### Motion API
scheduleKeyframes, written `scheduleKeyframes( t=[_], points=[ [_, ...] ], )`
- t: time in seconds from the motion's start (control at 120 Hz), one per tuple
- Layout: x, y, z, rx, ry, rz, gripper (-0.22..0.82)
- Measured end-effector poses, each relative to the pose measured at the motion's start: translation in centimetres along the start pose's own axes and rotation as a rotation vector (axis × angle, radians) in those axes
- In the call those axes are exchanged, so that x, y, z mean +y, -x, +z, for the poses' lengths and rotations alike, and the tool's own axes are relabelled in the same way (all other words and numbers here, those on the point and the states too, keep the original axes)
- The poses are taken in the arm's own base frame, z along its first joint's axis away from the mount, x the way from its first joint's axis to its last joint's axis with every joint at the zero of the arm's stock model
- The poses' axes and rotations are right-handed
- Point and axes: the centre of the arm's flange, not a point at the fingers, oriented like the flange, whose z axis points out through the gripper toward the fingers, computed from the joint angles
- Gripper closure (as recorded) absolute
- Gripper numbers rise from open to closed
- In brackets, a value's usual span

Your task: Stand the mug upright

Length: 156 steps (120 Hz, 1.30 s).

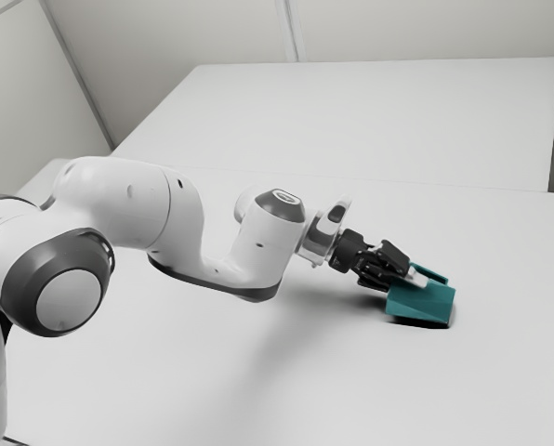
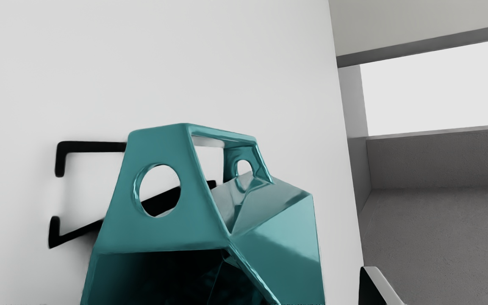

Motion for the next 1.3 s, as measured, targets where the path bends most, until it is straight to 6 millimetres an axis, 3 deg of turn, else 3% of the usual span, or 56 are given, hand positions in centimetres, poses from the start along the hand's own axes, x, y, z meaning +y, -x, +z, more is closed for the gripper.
scheduleKeyframes(
  t=[0.225, 0.458, 0.7, 0.8, 0.908, 1.092, 1.3],
  points=[
    [-0.1, 0.1, 0.0, -0.002, 0.001, 0.003, 0.69],
    [0.1, 0.0, -0.1, 0.000, -0.005, 0.010, 0.76],
    [3.7, -0.9, -2.5, 0.037, 0.001, 0.066, 0.78],
    [6.4, -1.6, -4.9, 0.064, -0.015, 0.120, 0.78],
    [8.6, -1.9, -9.1, 0.055, -0.113, 0.205, 0.78],
    [8.4, -0.1, -17.3, 0.010, -0.382, 0.290, 0.79],
    [8.2, 2.5, -24.6, -0.075, -0.681, 0.335, 0.79]
  ],
)
